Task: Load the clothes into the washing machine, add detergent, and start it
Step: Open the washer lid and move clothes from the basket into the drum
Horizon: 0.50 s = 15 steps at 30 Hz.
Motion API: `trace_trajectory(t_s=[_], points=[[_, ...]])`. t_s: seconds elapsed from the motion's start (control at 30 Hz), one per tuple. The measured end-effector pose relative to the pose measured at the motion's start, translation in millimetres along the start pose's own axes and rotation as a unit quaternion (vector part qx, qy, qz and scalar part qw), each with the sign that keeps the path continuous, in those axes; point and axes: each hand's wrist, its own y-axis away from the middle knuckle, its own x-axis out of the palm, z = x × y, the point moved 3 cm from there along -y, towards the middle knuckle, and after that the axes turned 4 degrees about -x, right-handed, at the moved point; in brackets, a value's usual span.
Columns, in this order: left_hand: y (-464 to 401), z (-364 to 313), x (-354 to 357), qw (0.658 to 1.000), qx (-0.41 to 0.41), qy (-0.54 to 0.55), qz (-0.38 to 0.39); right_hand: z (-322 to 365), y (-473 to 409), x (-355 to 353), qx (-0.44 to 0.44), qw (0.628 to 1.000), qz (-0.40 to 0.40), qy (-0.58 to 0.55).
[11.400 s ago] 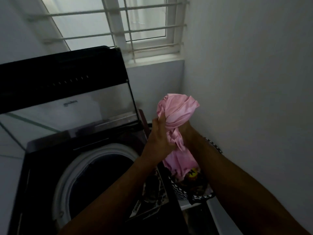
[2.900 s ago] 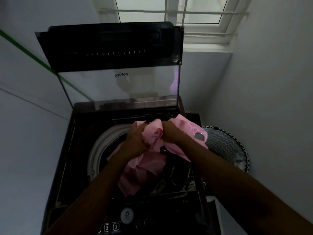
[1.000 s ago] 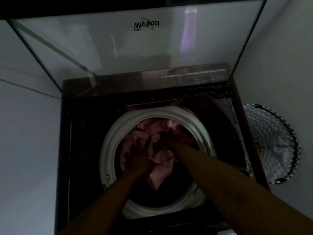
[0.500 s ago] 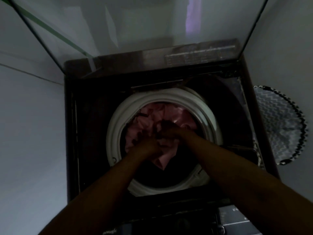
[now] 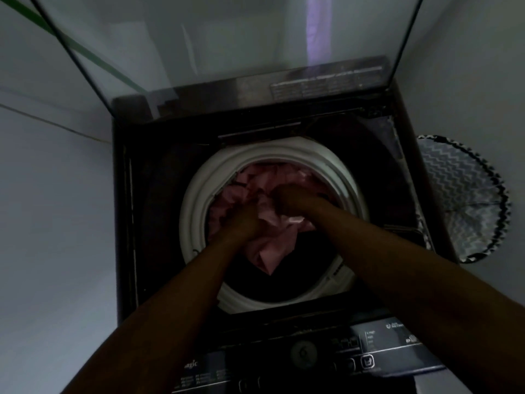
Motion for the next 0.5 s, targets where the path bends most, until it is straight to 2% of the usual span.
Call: trace_trajectory(t_s=[0.13, 0.3, 0.37, 0.43, 0.5], points=[[26, -29, -32, 0.993, 0.064, 0.022, -0.094, -2, 20, -30, 0.017, 0.991, -0.114, -0.072], [56, -73, -53, 0.958, 0.066, 0.215, -0.177, -5, 63, -58, -0.008, 0.967, -0.195, -0.163], [61, -95, -57, 0.957, 0.071, 0.217, -0.18, -13, 89, -76, -0.026, 0.95, -0.246, -0.193], [67, -118, -56, 0.961, 0.1, 0.177, -0.188, -33, 123, -91, -0.017, 0.911, -0.273, -0.31], [73, -142, -53, 0.957, 0.141, 0.152, -0.201, -61, 159, -99, -0.008, 0.847, -0.284, -0.45]])
